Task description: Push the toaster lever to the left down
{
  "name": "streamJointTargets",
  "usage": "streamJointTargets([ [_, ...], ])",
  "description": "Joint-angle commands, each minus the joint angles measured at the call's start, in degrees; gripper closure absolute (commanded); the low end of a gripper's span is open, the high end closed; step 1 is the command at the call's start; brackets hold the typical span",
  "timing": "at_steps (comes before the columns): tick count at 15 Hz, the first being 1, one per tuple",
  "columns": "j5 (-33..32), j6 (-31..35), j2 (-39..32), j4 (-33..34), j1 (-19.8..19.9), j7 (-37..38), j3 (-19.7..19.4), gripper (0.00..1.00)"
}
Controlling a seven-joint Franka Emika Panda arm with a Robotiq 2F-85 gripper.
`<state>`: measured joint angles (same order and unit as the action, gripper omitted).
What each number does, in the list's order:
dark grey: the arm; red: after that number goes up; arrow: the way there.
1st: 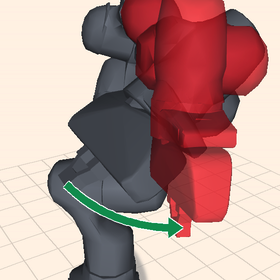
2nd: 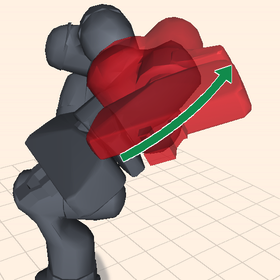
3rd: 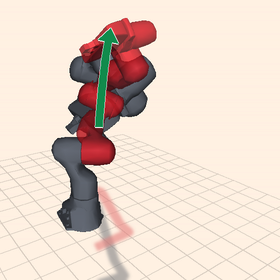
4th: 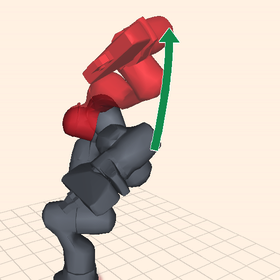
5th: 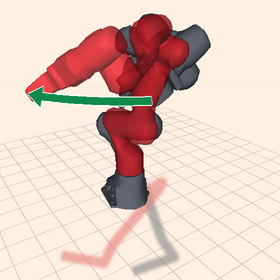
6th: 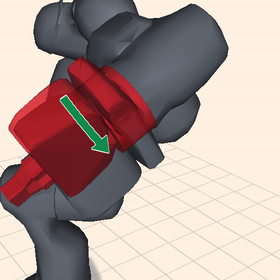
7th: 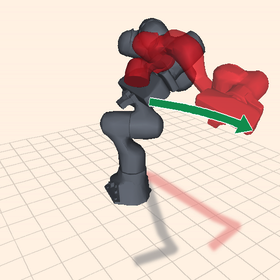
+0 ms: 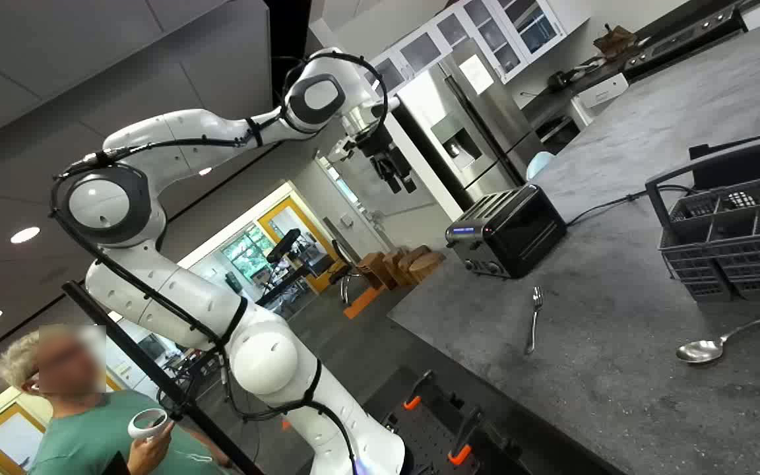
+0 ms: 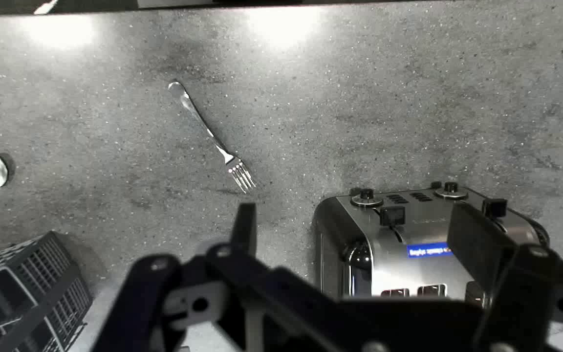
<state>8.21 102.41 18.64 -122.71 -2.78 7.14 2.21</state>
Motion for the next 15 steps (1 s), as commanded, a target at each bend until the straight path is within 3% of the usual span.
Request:
streamJointTargets([
  [1,0.1,-0.1,0.0,0.1,0.3,-0.1,0.3,0.0],
  [5,0.0,0.6,-0.1,-0.1,-0.1,0.4,0.9,0.0],
  [9,-0.1,5.4,-1.9,-0.4,-2.2,5.4,5.9,0.0],
  [15,-3.7,20.4,-12.7,2.0,-5.9,23.7,15.1,0.0],
])
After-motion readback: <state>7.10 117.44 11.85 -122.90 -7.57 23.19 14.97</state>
